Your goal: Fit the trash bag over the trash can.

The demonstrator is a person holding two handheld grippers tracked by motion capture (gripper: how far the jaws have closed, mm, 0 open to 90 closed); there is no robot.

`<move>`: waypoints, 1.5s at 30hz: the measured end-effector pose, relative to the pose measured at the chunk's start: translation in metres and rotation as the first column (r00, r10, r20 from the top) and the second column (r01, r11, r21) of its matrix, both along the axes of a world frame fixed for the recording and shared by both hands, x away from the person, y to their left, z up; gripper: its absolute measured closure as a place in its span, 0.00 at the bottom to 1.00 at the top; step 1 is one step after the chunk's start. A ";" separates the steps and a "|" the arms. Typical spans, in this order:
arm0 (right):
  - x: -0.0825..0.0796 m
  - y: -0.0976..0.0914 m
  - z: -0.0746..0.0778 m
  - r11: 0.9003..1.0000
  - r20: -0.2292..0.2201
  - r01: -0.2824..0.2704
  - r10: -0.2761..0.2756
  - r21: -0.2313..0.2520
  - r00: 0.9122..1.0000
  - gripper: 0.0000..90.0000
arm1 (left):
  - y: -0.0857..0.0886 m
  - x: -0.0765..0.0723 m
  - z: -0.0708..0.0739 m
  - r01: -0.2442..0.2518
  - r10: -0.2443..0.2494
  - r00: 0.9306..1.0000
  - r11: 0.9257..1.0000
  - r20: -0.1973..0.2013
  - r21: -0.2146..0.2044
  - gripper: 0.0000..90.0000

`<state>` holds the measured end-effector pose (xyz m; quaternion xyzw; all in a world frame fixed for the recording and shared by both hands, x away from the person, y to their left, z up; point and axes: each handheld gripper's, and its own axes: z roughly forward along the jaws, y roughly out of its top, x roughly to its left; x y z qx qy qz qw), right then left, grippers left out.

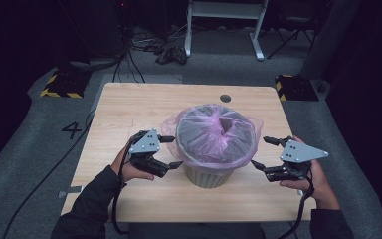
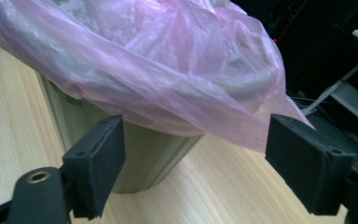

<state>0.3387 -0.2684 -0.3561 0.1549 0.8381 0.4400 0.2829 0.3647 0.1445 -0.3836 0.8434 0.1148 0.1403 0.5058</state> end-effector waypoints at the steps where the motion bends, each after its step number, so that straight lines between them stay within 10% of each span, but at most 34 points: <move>1: 0.000 0.002 0.000 1.000 0.009 -0.001 0.001 -0.005 1.000 0.23 | -0.001 0.000 -0.001 0.003 -0.003 1.000 1.000 0.000 -0.002 0.25; 20: -0.002 -0.001 -0.005 0.999 0.041 -0.028 0.027 0.020 0.999 1.00 | 0.002 0.006 -0.008 -0.024 0.024 1.000 1.000 0.017 -0.003 0.92; 36: -0.003 -0.002 -0.032 0.997 -0.049 -0.077 0.078 0.030 0.996 1.00 | -0.003 0.002 -0.024 0.038 -0.037 0.999 0.998 -0.006 0.052 0.99; 45: 0.004 0.002 -0.062 0.995 -0.151 -0.070 0.059 -0.070 0.987 1.00 | -0.011 0.003 -0.044 0.046 -0.042 0.999 0.987 -0.030 0.153 0.99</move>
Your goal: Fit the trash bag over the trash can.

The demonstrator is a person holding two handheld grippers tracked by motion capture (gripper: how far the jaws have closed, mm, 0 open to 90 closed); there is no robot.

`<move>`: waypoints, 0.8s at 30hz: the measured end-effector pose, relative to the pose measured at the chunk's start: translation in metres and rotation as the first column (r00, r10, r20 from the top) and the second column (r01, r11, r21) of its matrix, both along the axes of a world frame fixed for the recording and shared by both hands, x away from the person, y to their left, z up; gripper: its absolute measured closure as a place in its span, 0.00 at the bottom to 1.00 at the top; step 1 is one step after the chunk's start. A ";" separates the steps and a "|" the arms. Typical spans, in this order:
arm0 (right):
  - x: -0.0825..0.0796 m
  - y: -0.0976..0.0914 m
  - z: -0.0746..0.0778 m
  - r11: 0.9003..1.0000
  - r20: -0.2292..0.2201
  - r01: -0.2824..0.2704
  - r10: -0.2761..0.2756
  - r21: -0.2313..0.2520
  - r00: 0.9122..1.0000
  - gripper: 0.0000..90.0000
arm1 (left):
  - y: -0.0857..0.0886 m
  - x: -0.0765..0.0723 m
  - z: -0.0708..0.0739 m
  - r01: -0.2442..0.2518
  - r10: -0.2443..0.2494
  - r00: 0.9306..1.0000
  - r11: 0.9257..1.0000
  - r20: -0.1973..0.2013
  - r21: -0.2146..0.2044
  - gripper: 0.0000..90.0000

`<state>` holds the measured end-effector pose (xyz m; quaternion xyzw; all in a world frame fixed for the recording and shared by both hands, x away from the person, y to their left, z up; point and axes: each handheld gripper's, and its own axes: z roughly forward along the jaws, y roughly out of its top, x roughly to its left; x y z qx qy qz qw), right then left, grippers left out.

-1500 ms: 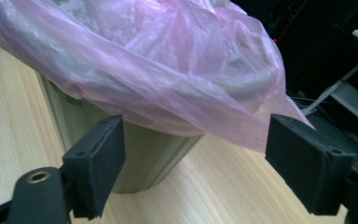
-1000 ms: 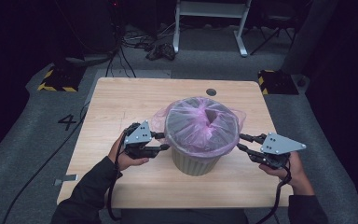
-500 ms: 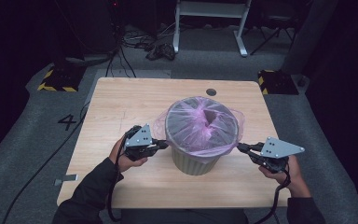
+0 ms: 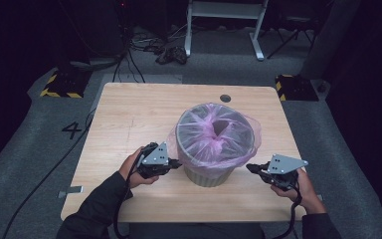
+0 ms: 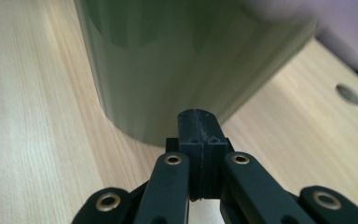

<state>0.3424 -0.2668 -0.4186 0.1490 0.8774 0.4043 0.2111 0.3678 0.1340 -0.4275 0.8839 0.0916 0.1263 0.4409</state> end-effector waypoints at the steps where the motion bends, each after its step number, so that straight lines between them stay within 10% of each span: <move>1: 0.001 -0.001 -0.002 1.000 -0.004 0.011 -0.011 0.001 1.000 1.00 | 0.000 0.001 -0.002 -0.005 0.005 1.000 1.000 -0.003 -0.013 0.98; 7: -0.003 -0.012 -0.001 0.996 -0.015 0.023 -0.022 0.090 1.000 1.00 | 0.001 -0.002 -0.006 0.013 -0.013 1.000 0.999 -0.009 -0.048 0.91; 10: -0.007 -0.022 0.004 0.984 -0.017 0.057 -0.055 0.167 0.998 0.83 | 0.004 -0.006 -0.004 -0.028 0.027 1.000 0.996 -0.015 -0.083 0.63; 18: -0.023 -0.041 0.047 0.933 -0.015 0.109 -0.111 0.342 0.994 0.43 | 0.018 -0.027 0.011 -0.079 0.078 0.997 0.969 -0.013 -0.234 0.32; 24: -0.038 -0.017 0.083 0.958 0.093 -0.016 -0.011 0.287 0.996 0.30 | 0.010 -0.035 0.019 -0.047 0.049 0.999 0.971 0.002 -0.236 0.30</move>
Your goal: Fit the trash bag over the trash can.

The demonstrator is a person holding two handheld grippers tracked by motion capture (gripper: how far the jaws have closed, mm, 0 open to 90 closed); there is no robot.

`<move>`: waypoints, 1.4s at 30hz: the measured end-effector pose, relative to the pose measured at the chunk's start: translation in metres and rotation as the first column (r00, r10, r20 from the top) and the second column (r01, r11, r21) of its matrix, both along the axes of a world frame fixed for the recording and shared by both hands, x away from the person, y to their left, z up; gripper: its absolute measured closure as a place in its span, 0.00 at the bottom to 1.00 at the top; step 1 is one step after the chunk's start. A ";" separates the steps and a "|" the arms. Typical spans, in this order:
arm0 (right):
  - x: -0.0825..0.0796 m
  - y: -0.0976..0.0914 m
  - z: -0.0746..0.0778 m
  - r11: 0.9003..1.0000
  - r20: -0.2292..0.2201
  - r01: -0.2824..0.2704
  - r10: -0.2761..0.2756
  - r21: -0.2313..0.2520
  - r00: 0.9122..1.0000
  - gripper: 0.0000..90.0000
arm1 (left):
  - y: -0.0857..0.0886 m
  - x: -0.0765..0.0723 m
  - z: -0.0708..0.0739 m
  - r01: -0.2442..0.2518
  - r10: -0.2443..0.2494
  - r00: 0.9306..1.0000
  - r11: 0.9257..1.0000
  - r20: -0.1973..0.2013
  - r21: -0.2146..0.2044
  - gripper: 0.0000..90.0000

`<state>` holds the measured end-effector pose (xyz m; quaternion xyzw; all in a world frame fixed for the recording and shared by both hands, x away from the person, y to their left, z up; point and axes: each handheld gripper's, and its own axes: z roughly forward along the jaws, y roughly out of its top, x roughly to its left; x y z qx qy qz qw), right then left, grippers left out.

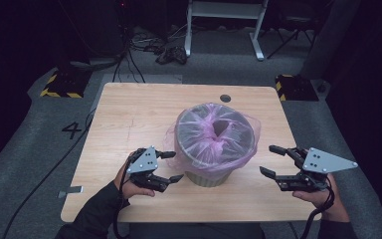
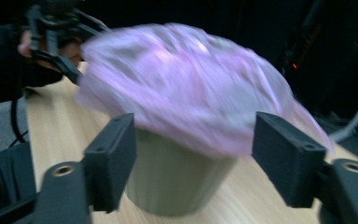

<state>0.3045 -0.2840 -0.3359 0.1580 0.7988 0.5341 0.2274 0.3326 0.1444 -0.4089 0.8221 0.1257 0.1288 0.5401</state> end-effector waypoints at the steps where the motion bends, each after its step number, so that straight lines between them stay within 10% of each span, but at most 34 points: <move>1: 0.000 0.005 0.004 1.000 0.012 -0.003 0.003 -0.017 1.000 0.29 | -0.002 0.000 0.001 -0.002 0.002 1.000 1.000 -0.001 0.006 0.30; 8: 0.008 0.032 0.004 0.990 0.033 -0.054 0.058 -0.134 0.998 0.29 | -0.008 -0.001 0.003 0.020 -0.020 1.000 1.000 -0.009 0.004 0.33; 12: 0.008 0.037 -0.004 0.973 0.037 -0.071 0.081 -0.219 0.996 0.49 | -0.012 -0.003 0.003 0.029 -0.030 1.000 0.999 0.009 0.021 0.40; 22: 0.012 0.033 -0.022 0.974 0.029 -0.027 0.035 -0.225 0.999 0.98 | -0.020 -0.002 0.002 0.031 -0.033 0.999 0.998 0.032 0.050 0.69; 29: 0.016 0.033 -0.039 0.976 0.001 -0.038 0.039 -0.214 0.999 1.00 | -0.028 0.000 -0.004 0.072 -0.078 0.995 0.992 0.055 0.103 0.99; 37: 0.022 0.031 -0.066 0.971 -0.068 -0.050 0.036 -0.234 0.997 1.00 | -0.037 0.004 -0.026 0.102 -0.108 0.994 0.971 0.020 0.217 1.00; 42: 0.029 0.021 -0.078 0.978 -0.132 -0.039 0.012 -0.205 0.991 0.99 | -0.021 0.007 -0.034 0.066 -0.060 0.997 0.984 -0.041 0.167 0.57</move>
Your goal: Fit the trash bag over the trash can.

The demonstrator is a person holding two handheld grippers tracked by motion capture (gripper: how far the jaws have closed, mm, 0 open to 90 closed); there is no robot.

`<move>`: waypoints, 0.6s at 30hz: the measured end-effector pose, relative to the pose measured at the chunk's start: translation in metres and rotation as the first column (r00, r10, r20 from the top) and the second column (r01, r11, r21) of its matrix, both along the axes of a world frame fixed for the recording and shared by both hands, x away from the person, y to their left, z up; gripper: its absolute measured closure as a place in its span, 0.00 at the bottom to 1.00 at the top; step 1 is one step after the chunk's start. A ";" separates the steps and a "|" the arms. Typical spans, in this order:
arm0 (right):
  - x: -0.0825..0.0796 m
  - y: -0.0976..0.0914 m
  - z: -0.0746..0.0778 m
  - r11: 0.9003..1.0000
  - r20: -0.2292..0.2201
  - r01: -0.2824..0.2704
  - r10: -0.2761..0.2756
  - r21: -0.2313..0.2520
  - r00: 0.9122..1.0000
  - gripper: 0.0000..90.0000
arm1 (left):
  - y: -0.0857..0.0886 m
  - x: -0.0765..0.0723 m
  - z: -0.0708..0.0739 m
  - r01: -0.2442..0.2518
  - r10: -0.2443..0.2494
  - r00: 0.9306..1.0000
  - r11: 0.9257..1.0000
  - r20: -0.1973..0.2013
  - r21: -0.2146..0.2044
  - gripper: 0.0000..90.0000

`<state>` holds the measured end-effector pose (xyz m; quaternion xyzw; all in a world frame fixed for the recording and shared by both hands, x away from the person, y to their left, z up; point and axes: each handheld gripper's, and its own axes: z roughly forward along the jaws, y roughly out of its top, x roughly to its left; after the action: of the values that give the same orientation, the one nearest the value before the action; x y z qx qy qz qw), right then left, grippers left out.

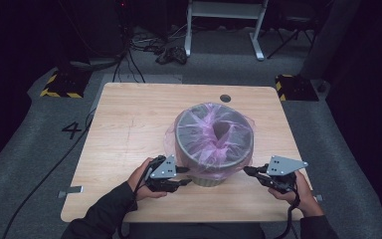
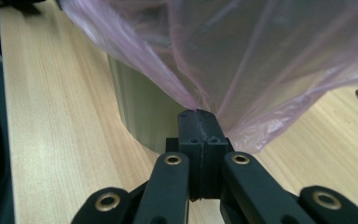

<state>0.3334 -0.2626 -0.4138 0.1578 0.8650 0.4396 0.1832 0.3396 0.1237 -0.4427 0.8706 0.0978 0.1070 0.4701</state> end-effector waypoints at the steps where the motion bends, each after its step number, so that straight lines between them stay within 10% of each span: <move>1: 0.000 -0.004 0.001 1.000 -0.002 -0.003 0.004 0.026 1.000 0.86 | 0.006 -0.001 0.001 -0.012 0.012 1.000 1.000 -0.019 -0.023 0.46; 9: -0.020 -0.036 0.025 0.981 -0.014 0.004 -0.002 0.193 1.000 0.44 | 0.065 -0.016 0.006 -0.185 0.171 0.981 0.963 -0.090 -0.194 0.18; 18: -0.019 -0.032 0.082 0.964 0.051 0.093 -0.109 0.250 0.993 0.36 | 0.083 0.011 -0.024 -0.409 0.408 0.908 0.913 -0.096 0.006 0.20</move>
<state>0.3148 -0.2946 -0.3319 0.2092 0.7882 0.5386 0.2118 0.3505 0.2067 -0.4662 0.8316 0.3007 0.1604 0.4384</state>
